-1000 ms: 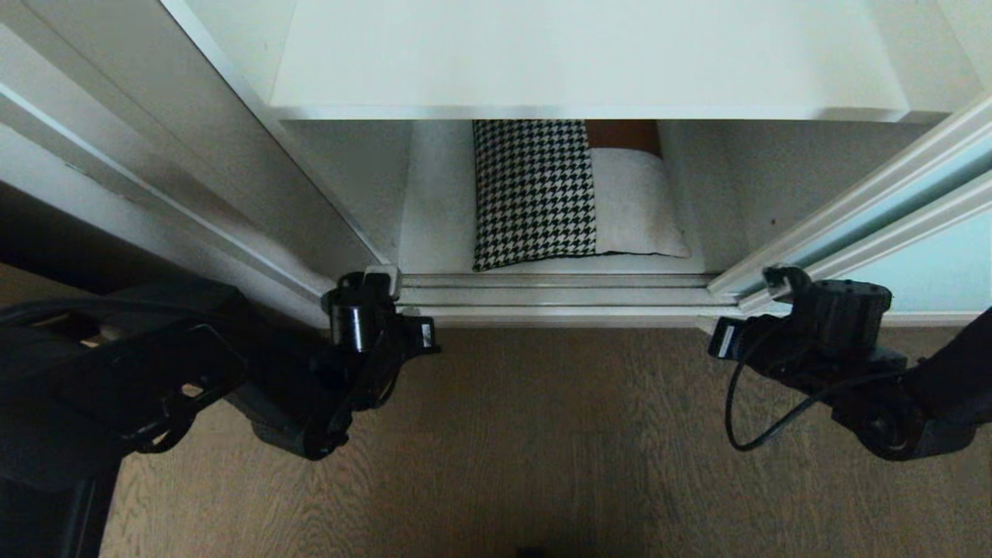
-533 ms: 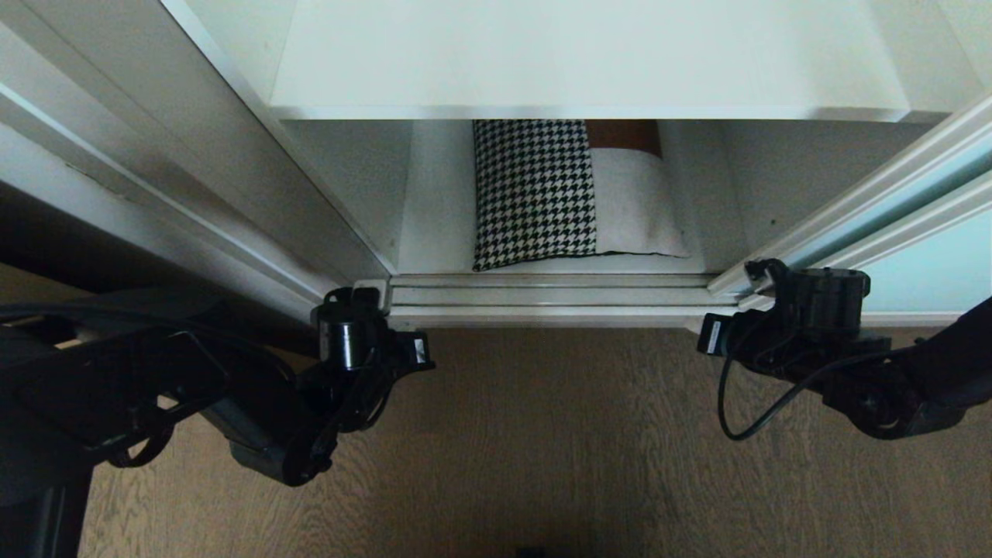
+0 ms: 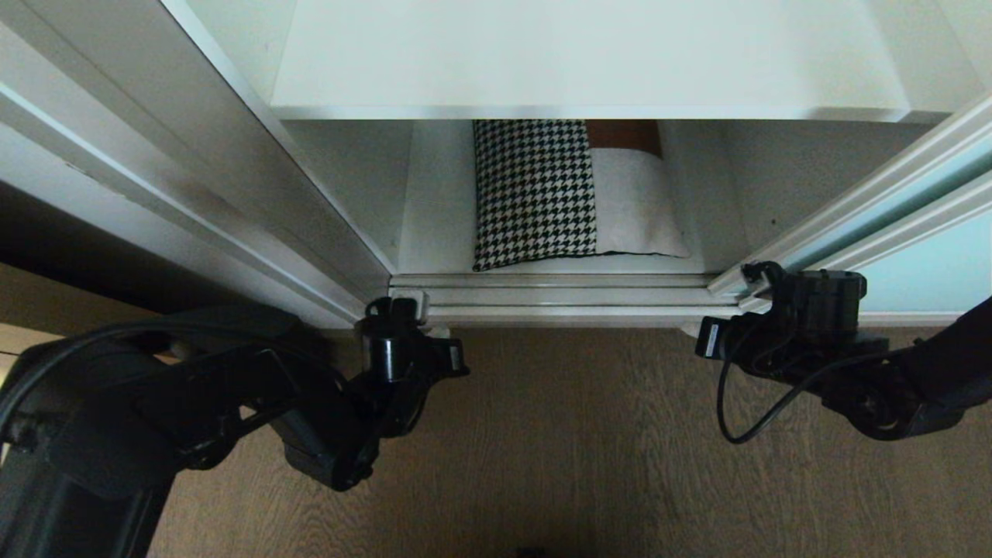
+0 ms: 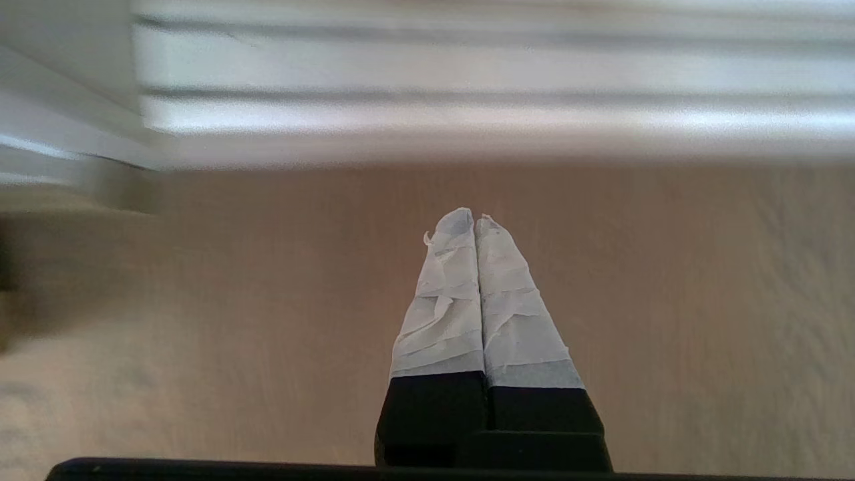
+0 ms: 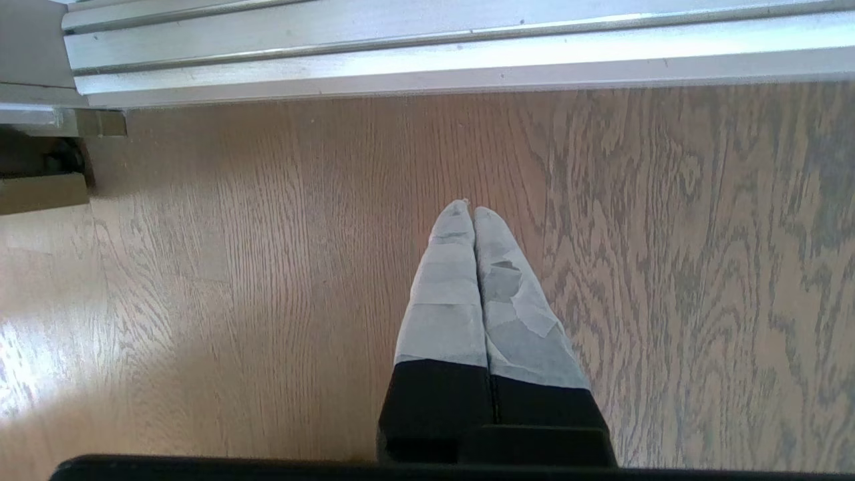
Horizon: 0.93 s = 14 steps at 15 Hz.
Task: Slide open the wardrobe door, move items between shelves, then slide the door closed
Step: Place the pillow on the higher shelf
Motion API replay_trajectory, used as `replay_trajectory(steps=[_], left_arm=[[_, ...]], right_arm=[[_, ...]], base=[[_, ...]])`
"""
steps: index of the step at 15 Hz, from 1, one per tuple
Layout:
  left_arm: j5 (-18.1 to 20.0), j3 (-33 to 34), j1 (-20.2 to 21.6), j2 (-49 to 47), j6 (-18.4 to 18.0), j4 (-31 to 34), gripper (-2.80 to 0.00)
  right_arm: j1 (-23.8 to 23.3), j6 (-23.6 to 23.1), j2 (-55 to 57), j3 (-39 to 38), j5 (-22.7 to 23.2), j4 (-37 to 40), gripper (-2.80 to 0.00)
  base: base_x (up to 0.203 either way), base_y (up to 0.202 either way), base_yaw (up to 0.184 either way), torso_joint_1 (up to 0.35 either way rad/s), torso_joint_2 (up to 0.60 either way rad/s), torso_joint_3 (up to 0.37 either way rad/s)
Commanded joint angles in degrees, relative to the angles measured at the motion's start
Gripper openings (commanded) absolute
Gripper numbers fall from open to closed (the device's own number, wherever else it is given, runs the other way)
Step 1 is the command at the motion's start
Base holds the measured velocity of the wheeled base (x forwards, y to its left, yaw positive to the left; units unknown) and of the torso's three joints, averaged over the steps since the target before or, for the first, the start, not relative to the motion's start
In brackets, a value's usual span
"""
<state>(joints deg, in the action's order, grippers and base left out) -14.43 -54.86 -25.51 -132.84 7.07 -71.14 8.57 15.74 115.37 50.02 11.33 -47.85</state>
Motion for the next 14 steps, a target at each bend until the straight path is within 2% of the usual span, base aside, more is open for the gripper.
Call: replay_trajectory(steps=[1,3,7,12,14], left_arm=[[-0.17,-0.37,-1.0,-1.96,0.22,0.17,-2.8],[-0.13,-1.97,-1.85,-4.26,1.31,3.31,-2.8],[-3.62,-12.97,-1.67,-11.45,1.77,3.02,-2.8],[-3.87,-28.45,-0.65,-15.23,-1.69,5.68,-2.8],[-3.91,-32.13,-0.26,-17.28,-2.32,5.95,-2.8]], right_arm=[[0.04,0.15,0.14,-0.38,0.23,-0.38,-2.8],[-0.04,0.17,0.29,-0.18,0.97,-0.49,-2.8],[-0.04,0.26,0.63,0.08,0.97,-0.55,-2.8],[-0.31,0.51,1.52,1.47,1.06,-0.57,-2.8],[-0.48,0.52,1.96,1.75,1.41,-0.58,-2.8]], base=[[0.0,0.0,0.0,0.0,0.0,0.0],[0.0,0.0,0.0,0.0,0.0,0.0],[0.0,0.0,0.0,0.0,0.0,0.0],[0.0,0.0,0.0,0.0,0.0,0.0],[0.0,0.0,0.0,0.0,0.0,0.0]])
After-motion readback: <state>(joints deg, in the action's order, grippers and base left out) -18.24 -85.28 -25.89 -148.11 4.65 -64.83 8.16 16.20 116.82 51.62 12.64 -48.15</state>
